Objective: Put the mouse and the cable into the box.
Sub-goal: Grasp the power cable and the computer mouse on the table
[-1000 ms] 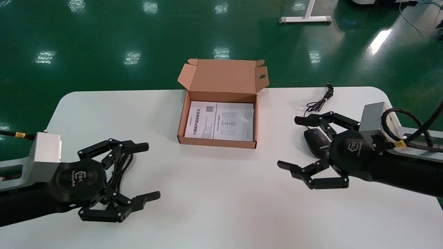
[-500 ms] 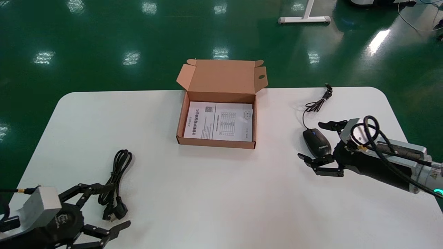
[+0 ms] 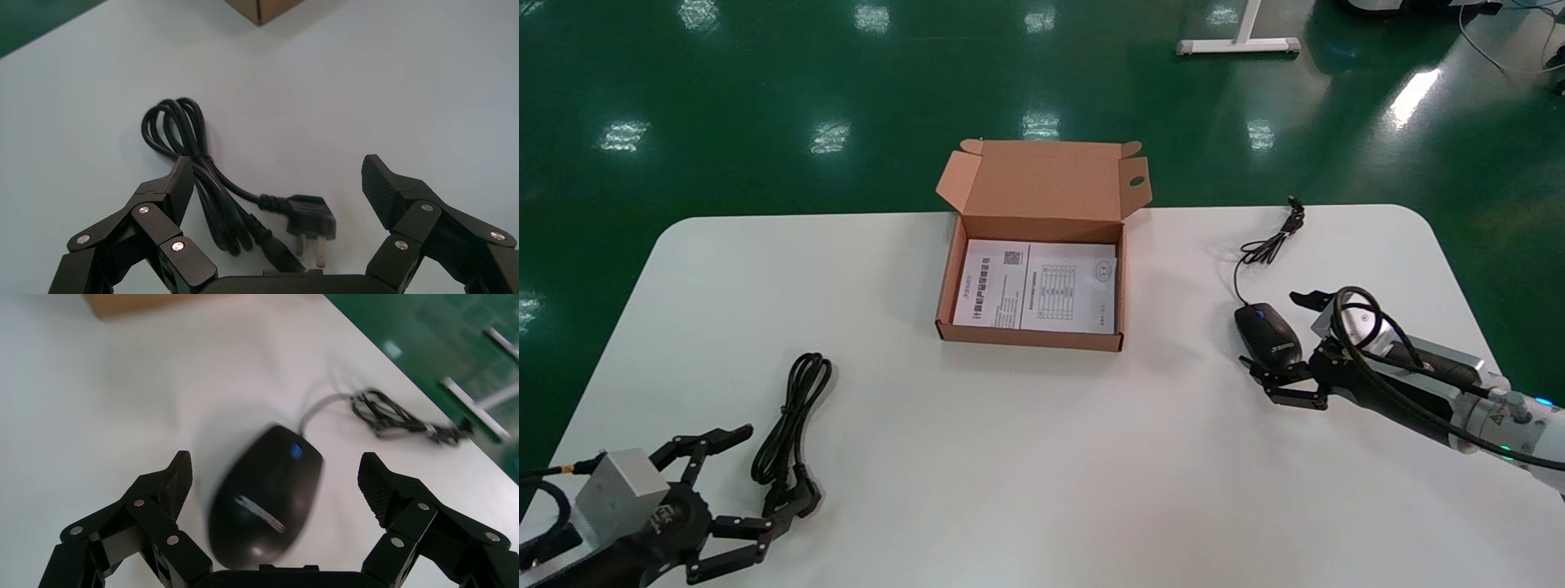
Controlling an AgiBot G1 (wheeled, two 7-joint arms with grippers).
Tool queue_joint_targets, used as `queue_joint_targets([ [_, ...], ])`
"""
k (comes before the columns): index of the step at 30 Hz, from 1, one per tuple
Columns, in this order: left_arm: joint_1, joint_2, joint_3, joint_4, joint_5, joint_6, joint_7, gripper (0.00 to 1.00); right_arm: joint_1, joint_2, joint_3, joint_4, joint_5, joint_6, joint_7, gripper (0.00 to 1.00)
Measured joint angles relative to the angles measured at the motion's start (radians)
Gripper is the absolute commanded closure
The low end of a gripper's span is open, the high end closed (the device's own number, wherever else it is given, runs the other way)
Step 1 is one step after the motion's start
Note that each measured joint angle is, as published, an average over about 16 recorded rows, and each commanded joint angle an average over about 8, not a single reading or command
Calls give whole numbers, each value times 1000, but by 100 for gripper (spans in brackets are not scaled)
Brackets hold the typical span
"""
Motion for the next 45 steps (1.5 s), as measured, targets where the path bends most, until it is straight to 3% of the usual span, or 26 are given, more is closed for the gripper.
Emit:
queue_joint_targets([
  [11,-9,79,24,0,45,-92,39,0,21,-50,19,-114,6,44,-92,0],
  [22,-26,153,42,1,96,-206,72,0,34,-89,21,-168,11,63,-110,0],
  [31,-25,191,32,1,100,-261,86,0,40,-105,15,-196,3,95,-65,0],
  [45,-29,207,29,2,90,-276,77,0,36,-110,-10,-174,-28,165,90,0],
])
